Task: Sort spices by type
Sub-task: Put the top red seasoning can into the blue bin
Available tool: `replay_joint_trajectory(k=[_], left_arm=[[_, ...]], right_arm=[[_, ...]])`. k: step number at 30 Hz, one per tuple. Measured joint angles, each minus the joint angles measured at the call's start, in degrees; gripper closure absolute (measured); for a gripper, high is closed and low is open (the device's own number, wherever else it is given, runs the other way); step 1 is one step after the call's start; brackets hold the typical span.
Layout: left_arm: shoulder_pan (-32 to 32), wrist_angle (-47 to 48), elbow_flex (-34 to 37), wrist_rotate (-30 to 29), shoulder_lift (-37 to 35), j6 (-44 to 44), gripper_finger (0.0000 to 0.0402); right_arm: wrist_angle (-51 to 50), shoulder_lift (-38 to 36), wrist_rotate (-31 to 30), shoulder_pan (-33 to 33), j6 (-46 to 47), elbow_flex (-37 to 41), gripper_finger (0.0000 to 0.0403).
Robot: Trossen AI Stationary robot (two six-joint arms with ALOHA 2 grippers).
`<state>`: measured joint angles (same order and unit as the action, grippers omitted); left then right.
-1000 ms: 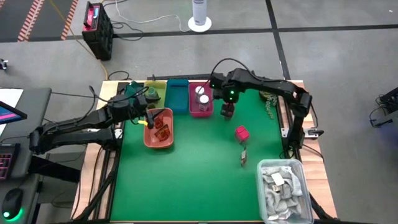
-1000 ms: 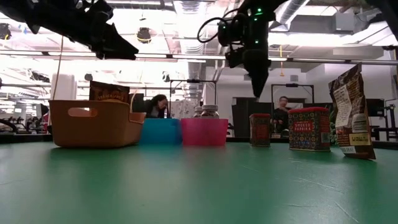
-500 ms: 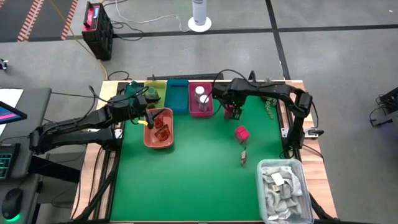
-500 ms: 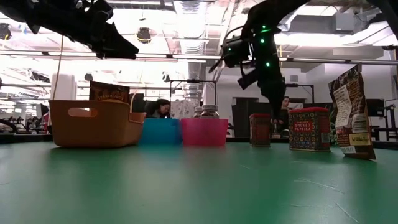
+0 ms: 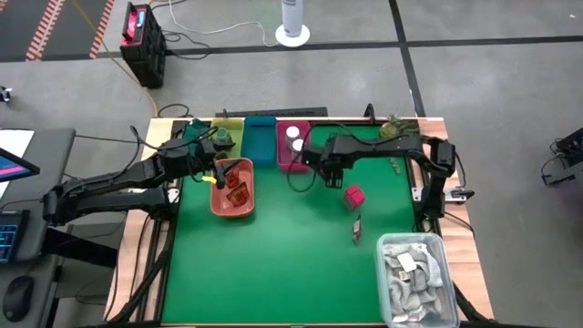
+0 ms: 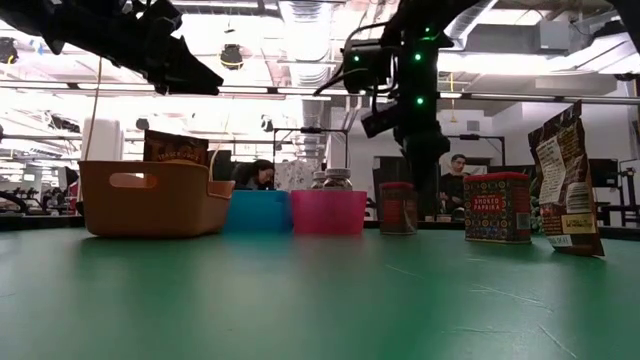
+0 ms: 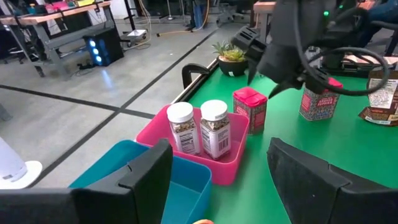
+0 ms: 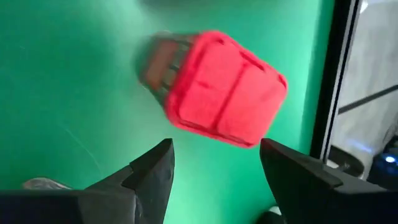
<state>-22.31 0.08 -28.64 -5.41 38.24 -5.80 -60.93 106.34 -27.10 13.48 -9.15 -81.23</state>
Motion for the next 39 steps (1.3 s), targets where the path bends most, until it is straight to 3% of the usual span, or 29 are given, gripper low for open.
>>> replay_joint_trajectory(k=[19,25,30,39], left_arm=[[0.0,-0.66,0.0,0.02,-0.02,-0.53,0.015],[0.0,-0.74,0.0,0.02,0.0,-0.46,0.015],[0.0,-0.76,0.0,0.02,0.0,-0.33,0.015],[0.0,-0.81,0.0,0.02,-0.02,-0.59,0.015]], right_arm=[[13.29,0.0,-1.18,-2.35,-10.3,-0.02,0.0131],[10.06,0.02,13.51,0.82,-10.66,-2.19,0.0131],[9.77,0.04,21.89,6.17,-7.43,-5.13,0.0131],[9.79,0.04,13.68,13.1,-7.26,-7.81,0.0131]])
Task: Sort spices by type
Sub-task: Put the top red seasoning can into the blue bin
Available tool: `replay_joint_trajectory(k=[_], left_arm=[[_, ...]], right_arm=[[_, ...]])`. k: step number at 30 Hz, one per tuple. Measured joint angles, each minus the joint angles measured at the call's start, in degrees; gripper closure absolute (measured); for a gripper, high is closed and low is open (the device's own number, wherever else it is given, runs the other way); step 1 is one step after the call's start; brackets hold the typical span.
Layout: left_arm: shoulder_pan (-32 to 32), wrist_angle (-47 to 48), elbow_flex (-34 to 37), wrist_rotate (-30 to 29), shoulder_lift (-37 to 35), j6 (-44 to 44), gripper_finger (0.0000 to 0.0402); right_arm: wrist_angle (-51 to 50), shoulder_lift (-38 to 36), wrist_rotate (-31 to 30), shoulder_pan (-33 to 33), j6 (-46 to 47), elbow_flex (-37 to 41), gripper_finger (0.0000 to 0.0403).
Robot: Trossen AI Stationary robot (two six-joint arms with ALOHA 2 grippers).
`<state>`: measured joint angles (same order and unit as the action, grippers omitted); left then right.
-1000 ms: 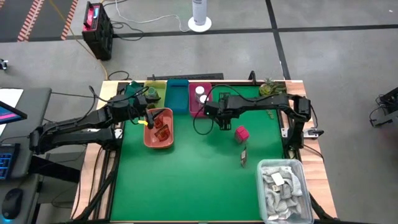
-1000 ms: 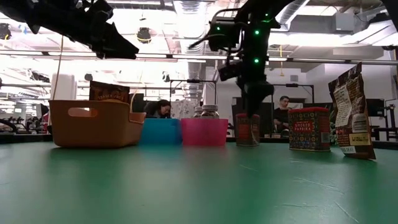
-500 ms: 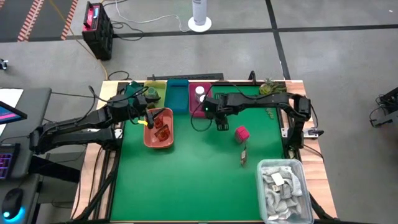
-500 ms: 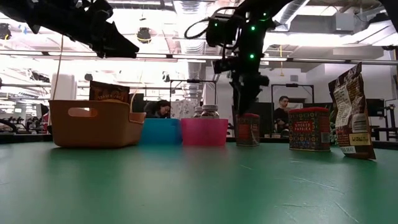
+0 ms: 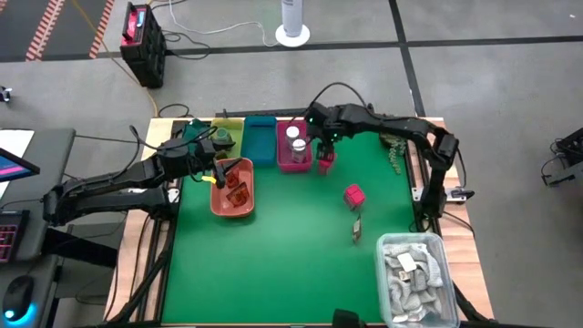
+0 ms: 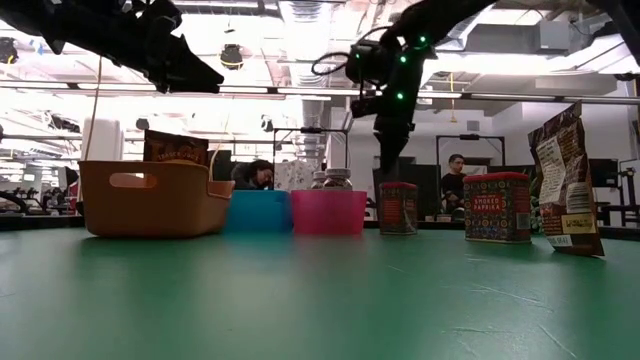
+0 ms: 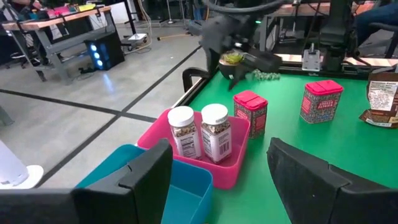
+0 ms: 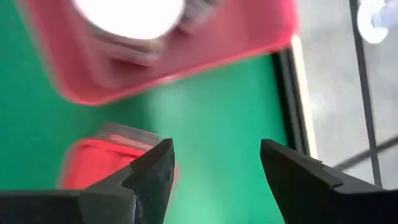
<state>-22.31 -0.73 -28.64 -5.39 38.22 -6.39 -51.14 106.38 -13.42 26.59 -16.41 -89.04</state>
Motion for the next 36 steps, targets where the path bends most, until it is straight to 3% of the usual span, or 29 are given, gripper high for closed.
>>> replay_joint_trajectory(k=[14,26,36], left_arm=[[0.0,-0.02,0.0,0.0,0.02,0.02,0.015],[0.0,0.01,0.0,0.0,0.02,0.0,0.015],[0.0,0.0,0.0,0.0,0.0,0.0,0.015]], right_arm=[[2.99,0.57,1.35,2.34,-0.14,3.28,0.0131],[-7.22,0.53,2.96,1.58,3.55,3.2,0.0131],[-15.97,0.15,3.01,-3.98,7.55,3.2,0.0131]])
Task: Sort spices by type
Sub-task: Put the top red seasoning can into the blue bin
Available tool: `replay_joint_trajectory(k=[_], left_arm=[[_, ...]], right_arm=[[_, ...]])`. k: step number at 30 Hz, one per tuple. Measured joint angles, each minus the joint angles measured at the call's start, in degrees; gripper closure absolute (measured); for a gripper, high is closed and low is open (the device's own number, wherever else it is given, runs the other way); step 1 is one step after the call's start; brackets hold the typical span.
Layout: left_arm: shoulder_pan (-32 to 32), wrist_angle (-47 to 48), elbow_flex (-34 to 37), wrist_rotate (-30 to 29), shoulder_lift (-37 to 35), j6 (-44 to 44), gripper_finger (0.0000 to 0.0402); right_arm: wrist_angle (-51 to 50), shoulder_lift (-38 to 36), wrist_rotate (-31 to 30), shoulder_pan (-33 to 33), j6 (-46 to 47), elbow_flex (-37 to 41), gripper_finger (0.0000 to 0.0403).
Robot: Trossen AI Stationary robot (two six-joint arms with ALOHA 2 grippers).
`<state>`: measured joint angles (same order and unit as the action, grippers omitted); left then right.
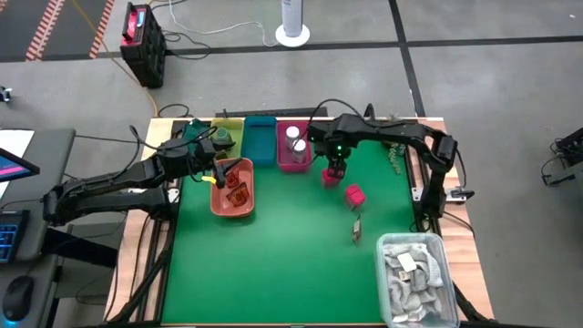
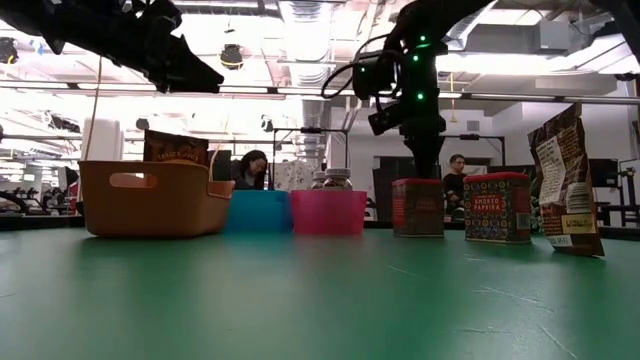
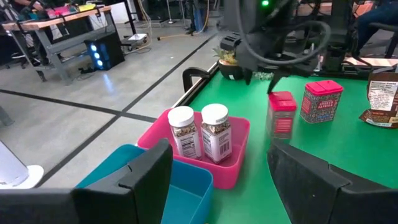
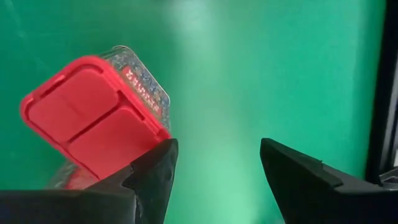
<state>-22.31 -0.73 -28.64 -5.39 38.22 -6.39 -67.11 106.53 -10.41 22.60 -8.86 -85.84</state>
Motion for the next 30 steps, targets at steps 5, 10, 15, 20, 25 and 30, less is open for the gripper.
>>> replay_joint_trajectory(k=[5,10,15,20,25,30], left_arm=[[0.0,0.0,0.0,0.0,0.02,0.08,0.015],[-0.02,0.02,0.0,0.0,0.02,0.13,0.015],[-0.01,-0.02,0.0,0.0,0.0,0.62,0.015],[-0.02,-0.02,0.0,0.0,0.01,1.2,0.015],[-0.02,0.04,0.0,0.0,0.01,1.22,0.015],[-0.01,0.0,0.0,0.0,0.01,0.87,0.015]], right_arm=[[0.02,-2.54,0.04,-2.75,1.37,0.04,0.0131],[0.09,-5.66,0.02,-7.38,-3.0,0.04,0.0131],[1.63,-5.9,0.02,-12.66,-9.43,-0.02,0.013],[2.49,-3.07,0.0,-14.42,-10.79,0.0,0.0105],[2.01,-2.13,-0.03,-13.82,-9.23,0.02,0.0053],[0.81,-2.17,0.01,-11.88,-9.21,0.0,0.0019]])
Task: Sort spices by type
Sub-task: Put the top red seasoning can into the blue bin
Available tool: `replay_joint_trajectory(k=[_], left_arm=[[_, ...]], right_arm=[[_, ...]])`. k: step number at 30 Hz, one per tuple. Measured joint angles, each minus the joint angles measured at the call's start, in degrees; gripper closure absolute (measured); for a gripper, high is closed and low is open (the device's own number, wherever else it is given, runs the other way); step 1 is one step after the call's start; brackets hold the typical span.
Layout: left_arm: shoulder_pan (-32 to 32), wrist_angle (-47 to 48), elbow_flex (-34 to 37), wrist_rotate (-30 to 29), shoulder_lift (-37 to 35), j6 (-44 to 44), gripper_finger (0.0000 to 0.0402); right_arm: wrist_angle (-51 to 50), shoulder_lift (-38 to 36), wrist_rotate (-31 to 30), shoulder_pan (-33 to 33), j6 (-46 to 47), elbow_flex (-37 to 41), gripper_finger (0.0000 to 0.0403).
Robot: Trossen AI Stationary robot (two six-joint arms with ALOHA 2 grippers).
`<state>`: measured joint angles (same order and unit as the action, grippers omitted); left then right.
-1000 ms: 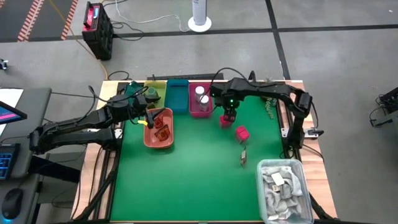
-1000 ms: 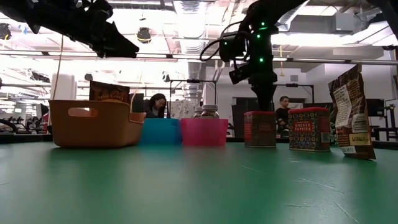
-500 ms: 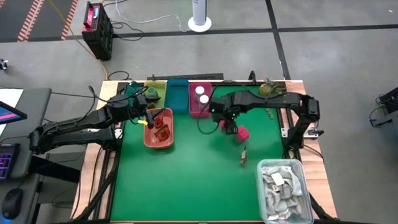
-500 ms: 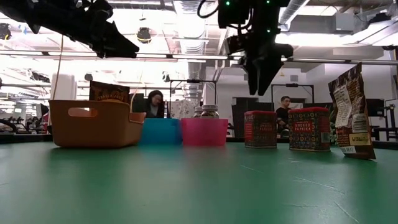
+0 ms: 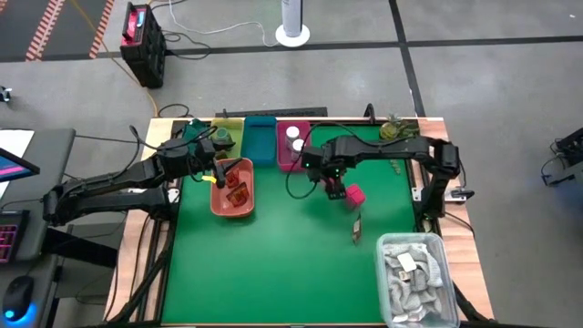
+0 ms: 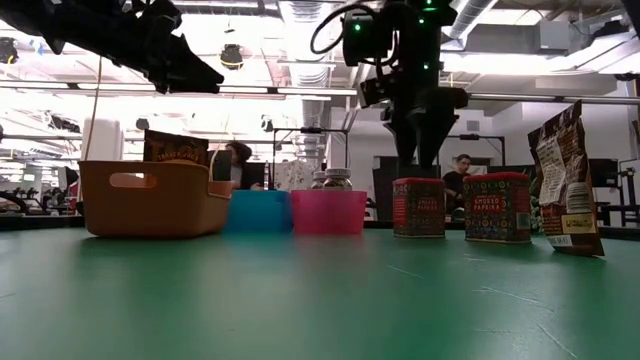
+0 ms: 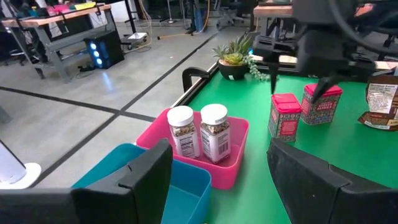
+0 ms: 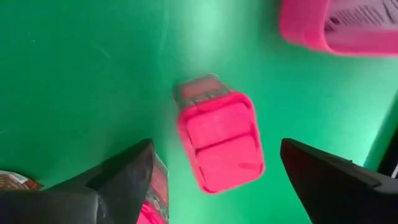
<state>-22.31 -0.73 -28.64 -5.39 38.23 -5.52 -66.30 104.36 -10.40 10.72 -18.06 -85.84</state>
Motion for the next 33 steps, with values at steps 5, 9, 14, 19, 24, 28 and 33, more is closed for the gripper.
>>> replay_joint_trajectory(k=[5,9,14,19,24,28,33], left_arm=[[0.01,0.02,0.0,0.0,0.01,0.09,0.015],[0.01,0.16,0.0,0.0,0.0,0.07,0.015],[0.01,0.07,0.0,0.0,-0.01,-0.24,0.015],[0.01,-0.04,0.0,0.0,0.01,-0.26,0.015],[0.01,-0.04,0.0,0.0,0.0,-0.24,0.015],[0.0,-0.07,0.0,0.0,0.0,0.0,0.015],[0.01,-0.26,0.0,0.0,-0.01,0.07,0.015]], right_arm=[[1.65,-0.04,2.37,3.09,-0.31,2.09,0.0033],[3.0,-0.07,3.57,4.74,-0.46,5.44,0.0057],[5.46,0.04,3.94,4.84,-2.36,8.51,0.0088],[9.49,0.04,3.94,3.98,-3.54,8.55,0.0128],[11.07,0.04,3.94,2.87,-4.22,8.51,0.0163],[6.85,0.04,3.94,2.21,-1.16,4.24,0.0163],[-0.64,0.02,3.92,0.89,2.01,-3.86,0.0163]])
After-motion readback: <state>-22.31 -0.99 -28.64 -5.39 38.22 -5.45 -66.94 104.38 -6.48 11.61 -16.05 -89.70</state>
